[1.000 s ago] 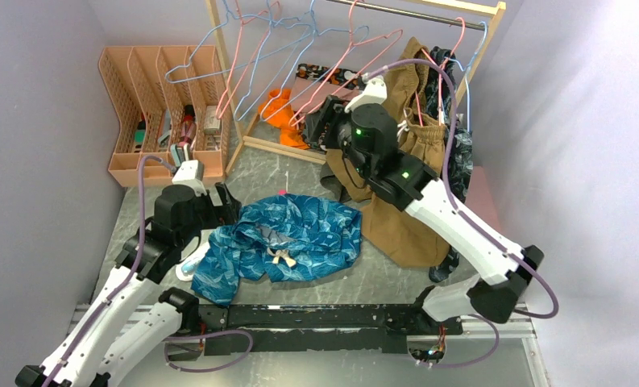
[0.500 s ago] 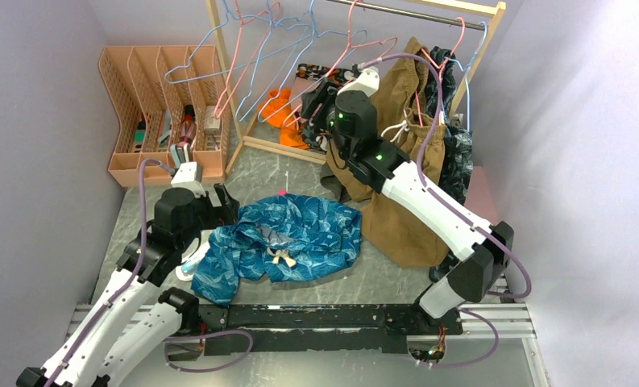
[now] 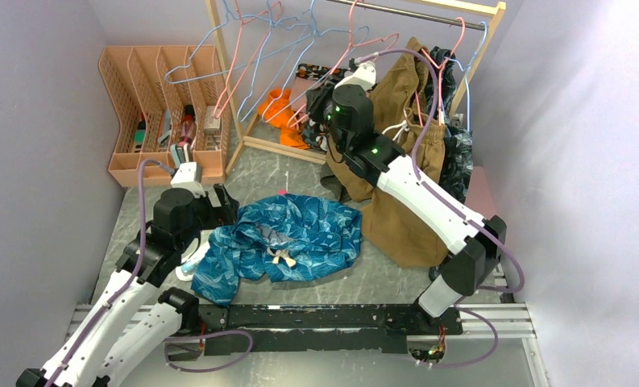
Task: Place the shorts on the hanger
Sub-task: Pick up the hanger from the clothesline.
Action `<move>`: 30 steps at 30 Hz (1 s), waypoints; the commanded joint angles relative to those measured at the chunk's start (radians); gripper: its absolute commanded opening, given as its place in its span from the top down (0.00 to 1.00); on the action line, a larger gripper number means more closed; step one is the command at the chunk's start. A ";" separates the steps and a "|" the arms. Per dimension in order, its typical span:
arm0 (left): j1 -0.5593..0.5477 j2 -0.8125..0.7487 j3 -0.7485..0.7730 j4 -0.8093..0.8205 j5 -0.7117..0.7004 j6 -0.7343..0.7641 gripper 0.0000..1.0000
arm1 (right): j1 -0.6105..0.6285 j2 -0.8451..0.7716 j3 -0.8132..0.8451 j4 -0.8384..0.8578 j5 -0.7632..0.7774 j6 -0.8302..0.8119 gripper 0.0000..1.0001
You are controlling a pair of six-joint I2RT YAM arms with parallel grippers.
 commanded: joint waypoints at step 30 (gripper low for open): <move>0.009 0.000 -0.005 0.030 0.016 0.008 0.04 | -0.057 -0.204 -0.007 -0.248 -0.008 -0.186 0.36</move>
